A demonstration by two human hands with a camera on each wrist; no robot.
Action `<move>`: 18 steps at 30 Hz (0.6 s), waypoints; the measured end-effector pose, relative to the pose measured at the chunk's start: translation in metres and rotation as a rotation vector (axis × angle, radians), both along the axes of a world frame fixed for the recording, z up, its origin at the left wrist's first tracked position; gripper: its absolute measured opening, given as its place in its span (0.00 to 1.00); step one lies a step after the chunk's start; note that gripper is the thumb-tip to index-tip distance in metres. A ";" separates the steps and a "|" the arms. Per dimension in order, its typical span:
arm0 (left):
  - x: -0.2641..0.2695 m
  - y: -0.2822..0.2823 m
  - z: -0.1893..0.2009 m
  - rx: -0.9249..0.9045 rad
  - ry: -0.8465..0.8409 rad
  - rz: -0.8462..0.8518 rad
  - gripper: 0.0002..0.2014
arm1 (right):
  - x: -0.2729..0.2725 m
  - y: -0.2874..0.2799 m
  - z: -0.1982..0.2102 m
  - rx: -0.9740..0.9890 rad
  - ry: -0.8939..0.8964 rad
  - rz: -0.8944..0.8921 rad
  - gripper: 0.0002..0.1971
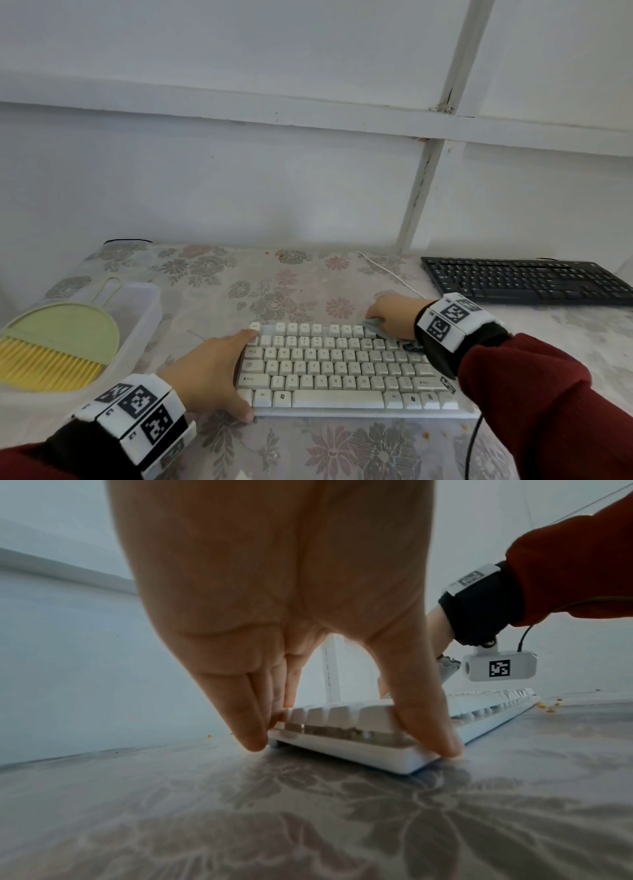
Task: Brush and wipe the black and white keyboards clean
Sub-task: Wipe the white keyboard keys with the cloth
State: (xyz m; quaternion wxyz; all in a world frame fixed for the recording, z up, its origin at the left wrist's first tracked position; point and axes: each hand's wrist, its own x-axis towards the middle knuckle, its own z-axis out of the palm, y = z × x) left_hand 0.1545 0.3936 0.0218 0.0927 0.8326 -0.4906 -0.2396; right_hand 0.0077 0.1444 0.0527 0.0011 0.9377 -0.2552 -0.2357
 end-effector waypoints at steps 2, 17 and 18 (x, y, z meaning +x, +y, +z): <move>0.000 0.000 0.000 -0.004 0.001 0.003 0.58 | -0.013 -0.005 0.006 0.004 0.015 0.000 0.16; -0.001 0.000 -0.002 0.000 0.024 0.008 0.60 | -0.070 -0.052 0.011 -0.028 0.080 -0.144 0.17; -0.001 0.000 -0.002 -0.004 0.026 0.005 0.60 | -0.067 -0.052 0.013 -0.031 0.076 -0.153 0.16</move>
